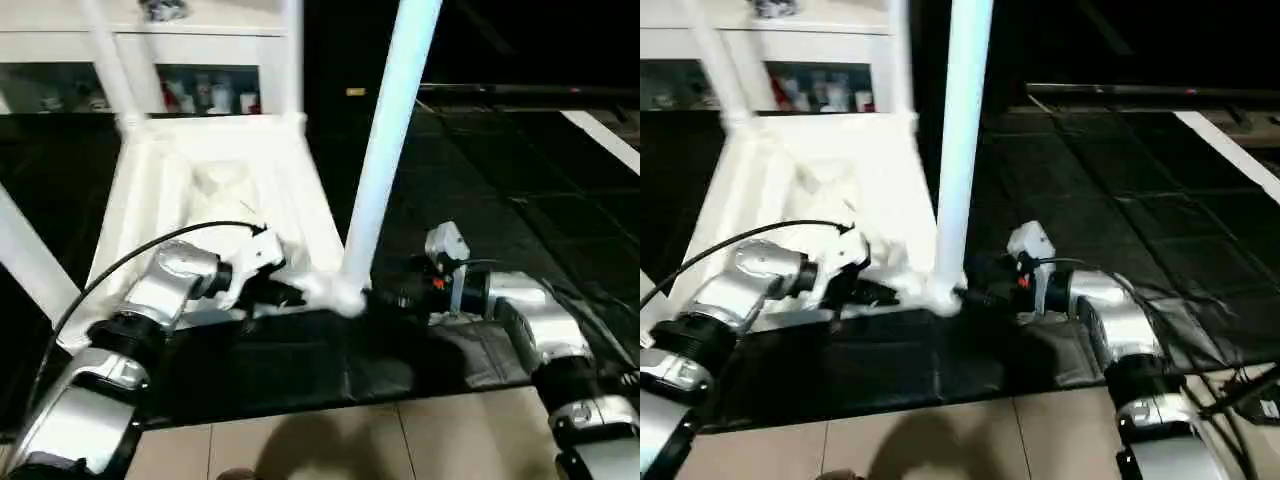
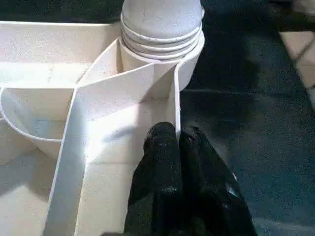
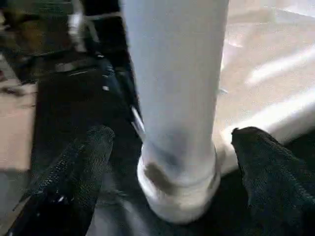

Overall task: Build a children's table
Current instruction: Rotate leg to tighten

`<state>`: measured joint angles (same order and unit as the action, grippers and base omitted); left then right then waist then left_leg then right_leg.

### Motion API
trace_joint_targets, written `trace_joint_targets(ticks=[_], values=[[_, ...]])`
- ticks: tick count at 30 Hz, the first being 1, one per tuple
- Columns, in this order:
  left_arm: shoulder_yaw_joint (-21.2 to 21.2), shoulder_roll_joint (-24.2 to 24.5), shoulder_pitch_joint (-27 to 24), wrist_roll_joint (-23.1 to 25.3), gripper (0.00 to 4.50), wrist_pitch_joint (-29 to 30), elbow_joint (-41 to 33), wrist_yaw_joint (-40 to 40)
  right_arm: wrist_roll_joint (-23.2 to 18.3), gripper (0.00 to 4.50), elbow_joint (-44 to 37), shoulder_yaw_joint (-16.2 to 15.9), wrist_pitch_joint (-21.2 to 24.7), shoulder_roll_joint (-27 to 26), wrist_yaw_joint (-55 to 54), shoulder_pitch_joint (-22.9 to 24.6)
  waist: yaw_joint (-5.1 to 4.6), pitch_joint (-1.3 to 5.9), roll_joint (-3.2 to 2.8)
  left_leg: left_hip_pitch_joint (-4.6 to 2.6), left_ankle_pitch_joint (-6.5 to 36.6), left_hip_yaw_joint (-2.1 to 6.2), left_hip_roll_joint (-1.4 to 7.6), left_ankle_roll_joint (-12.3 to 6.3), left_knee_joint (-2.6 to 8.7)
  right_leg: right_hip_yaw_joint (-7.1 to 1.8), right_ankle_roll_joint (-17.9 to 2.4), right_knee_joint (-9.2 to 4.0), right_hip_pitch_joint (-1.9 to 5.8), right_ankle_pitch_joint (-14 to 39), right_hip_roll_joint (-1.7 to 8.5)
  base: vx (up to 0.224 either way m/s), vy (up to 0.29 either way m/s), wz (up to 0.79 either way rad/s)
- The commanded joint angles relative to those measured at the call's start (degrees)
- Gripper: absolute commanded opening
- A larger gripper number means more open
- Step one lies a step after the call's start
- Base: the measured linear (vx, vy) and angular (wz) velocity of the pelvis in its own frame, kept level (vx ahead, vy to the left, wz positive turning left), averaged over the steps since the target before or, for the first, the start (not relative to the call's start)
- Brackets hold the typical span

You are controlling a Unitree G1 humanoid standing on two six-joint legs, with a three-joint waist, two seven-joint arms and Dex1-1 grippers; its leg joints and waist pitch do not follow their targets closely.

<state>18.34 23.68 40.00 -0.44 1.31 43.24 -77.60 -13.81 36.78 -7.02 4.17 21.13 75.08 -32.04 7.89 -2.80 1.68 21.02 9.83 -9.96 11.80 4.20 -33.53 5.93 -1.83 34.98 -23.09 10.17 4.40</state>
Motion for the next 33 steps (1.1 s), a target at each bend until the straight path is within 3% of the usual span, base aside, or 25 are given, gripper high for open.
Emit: trace_joint_targets(ticks=[1, 6, 7, 13, 18, 22, 30, 31, 33], values=[[2.69, -0.71, 0.05, -0.34, 0.00, -1.23, -2.22, -4.74, 0.76, 4.16, 1.36, -1.33, -1.08, 0.86, 3.59, -1.69, -0.23, 3.73, 0.31, -1.00, 10.79, -0.06, 2.29, -3.10, 3.51, -3.42, -11.59, -3.95, 2.91, 12.23, 4.57, 0.000, 0.000, 0.00], [4.52, -0.11, -0.03, 0.12, 0.00, -2.16, -3.36, -9.03, 1.73, 3.99, 4.81, -2.90, -2.36, 0.33, 7.20, -4.28, 0.19, 3.65, 0.23, -1.13, 11.75, 0.00, 2.41, -2.01, 3.65, -3.56, -11.14, -4.06, 2.74, 14.29, 4.68, 0.000, 0.000, 0.00], [4.82, 0.04, -0.11, 0.32, 0.00, -2.53, -3.53, -9.56, 1.64, 3.71, 5.44, -3.10, -2.03, -0.07, 8.07, -4.90, 0.13, 3.70, 0.26, -0.97, 11.62, 0.03, 2.35, -1.94, 3.65, -3.54, -11.38, -3.95, 2.87, 13.82, 4.66, 0.000, 0.000, 0.00], [5.01, -0.30, 0.21, 0.94, 0.00, -3.07, -3.11, -10.10, 1.39, 3.27, 6.02, -4.20, -1.15, 0.20, 12.24, -5.44, 0.19, 3.77, 0.62, -0.79, 10.43, 0.03, 2.30, -2.33, 3.55, -3.51, -11.63, -3.62, 3.07, 11.33, 4.59, 0.000, 0.000, 0.00], [5.11, -0.30, 0.24, 0.99, 0.00, -3.13, -3.09, -10.65, 1.24, 2.94, 7.36, -4.74, -0.88, 0.29, 15.18, -6.05, 0.25, 3.74, 0.62, -0.79, 10.49, 0.04, 2.33, -2.26, 3.54, -3.50, -11.38, -3.81, 3.05, 12.61, 4.65, 0.000, 0.000, 0.00], [5.18, -0.23, 0.23, 1.06, 0.00, -3.28, -2.99, -10.52, 1.30, 2.39, 7.98, -4.80, -0.97, 0.15, 16.06, -6.22, 0.22, 3.79, 0.65, -0.79, 9.96, 0.02, 2.32, -2.34, 3.48, -3.50, -11.73, -3.63, 3.04, 11.69, 4.56, 0.000, 0.000, 0.00], [4.96, -0.30, 0.37, 1.33, 0.00, -2.90, -2.14, -10.17, 1.11, 2.09, 7.61, -4.94, -0.45, -0.12, 17.13, -5.55, 0.26, 3.80, 0.37, -0.87, 11.01, 0.09, 2.33, -1.79, 3.55, -3.48, -11.78, -3.75, 3.07, 12.28, 4.59, 0.000, 0.000, 0.00], [4.67, -0.56, 0.44, 1.34, 0.00, -2.29, -1.63, -9.47, 1.03, 2.09, 7.40, -4.94, -0.44, -0.20, 17.27, -5.08, 0.32, 3.87, -0.01, -0.91, 10.86, 0.13, 2.34, -1.74, 3.54, -3.50, -11.99, -3.64, 3.07, 11.52, 4.58, 0.000, 0.000, 0.00], [4.48, -0.77, 0.56, 1.44, 0.00, -1.53, -1.25, -8.80, 0.75, 2.07, 6.98, -4.78, -0.13, -0.33, 17.19, -4.69, 0.28, 3.90, 0.02, -0.86, 10.61, 0.13, 2.31, -1.82, 3.51, -3.48, -12.42, -3.51, 3.13, 10.16, 4.48, 0.000, 0.000, 0.00]])
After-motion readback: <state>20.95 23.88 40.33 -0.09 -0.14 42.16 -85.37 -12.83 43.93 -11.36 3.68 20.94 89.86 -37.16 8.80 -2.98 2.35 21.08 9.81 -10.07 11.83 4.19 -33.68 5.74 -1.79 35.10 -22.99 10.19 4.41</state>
